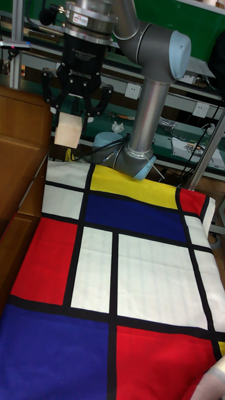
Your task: Put the object on the shelf
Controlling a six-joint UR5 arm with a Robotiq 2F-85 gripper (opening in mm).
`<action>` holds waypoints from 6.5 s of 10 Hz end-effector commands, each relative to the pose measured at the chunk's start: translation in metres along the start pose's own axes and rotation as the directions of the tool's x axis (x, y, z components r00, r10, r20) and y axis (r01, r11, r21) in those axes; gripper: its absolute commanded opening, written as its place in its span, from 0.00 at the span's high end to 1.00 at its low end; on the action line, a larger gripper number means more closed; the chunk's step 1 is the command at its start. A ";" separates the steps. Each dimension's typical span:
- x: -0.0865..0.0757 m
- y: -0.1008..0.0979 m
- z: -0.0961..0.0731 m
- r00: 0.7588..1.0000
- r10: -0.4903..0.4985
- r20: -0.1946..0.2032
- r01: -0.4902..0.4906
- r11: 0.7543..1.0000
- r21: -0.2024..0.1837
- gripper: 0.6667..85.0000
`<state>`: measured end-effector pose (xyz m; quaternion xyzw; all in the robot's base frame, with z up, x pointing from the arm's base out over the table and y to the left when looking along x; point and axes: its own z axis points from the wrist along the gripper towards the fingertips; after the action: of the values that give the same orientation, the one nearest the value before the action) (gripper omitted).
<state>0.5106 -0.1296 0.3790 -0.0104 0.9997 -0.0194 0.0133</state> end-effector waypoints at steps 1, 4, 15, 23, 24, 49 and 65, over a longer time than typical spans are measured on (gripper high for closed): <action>-0.011 -0.013 -0.002 0.997 0.067 0.048 -0.070 0.996 0.047 1.00; -0.004 -0.011 -0.001 1.000 -0.010 0.019 0.010 0.999 0.041 1.00; -0.006 -0.108 -0.008 0.987 -0.159 0.005 0.159 0.985 -0.069 1.00; -0.034 -0.104 0.031 0.983 -0.183 0.029 0.185 0.980 -0.076 1.00; -0.038 -0.101 0.037 0.983 -0.183 0.032 0.185 0.980 -0.079 1.00; -0.062 -0.087 0.068 0.975 -0.215 0.051 0.220 0.969 -0.113 1.00; -0.047 -0.093 0.060 0.959 -0.282 0.004 0.280 0.951 -0.132 0.61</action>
<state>0.5638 -0.2262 0.3219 -0.1526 0.9875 0.0388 0.0058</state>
